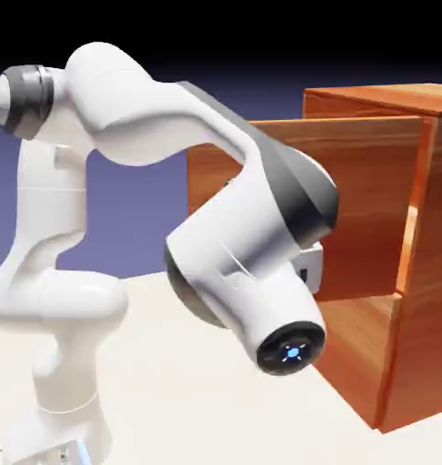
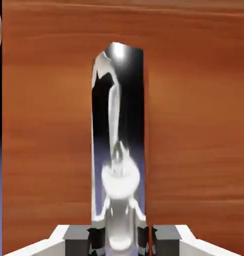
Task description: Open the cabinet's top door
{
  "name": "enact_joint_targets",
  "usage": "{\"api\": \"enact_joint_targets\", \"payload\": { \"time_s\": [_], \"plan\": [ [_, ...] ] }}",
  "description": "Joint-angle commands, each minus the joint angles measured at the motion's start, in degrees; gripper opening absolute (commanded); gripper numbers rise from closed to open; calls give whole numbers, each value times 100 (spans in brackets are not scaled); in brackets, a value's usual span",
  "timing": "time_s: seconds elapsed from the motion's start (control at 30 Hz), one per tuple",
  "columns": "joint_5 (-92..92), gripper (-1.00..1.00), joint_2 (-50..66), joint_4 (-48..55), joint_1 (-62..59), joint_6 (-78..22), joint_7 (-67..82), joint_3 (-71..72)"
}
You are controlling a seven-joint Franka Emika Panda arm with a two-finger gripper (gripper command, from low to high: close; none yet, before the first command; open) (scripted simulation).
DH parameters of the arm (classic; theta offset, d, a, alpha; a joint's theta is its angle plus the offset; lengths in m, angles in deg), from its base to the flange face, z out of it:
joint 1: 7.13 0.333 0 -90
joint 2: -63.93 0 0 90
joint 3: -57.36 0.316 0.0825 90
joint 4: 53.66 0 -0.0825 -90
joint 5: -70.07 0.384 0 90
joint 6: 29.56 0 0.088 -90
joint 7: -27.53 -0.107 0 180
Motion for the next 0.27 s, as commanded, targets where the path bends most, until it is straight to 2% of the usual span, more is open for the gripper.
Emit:
{"api": "enact_joint_targets", "payload": {
  "time_s": [0.0, 0.2, 0.23],
  "plan": [
    [-104, -100, -208, 150, 9, 41, -44, 55],
    [-665, -100, -1352, 981, 193, 200, -383, 277],
    [-665, 100, -1352, 981, 193, 200, -383, 277]
  ]
}}
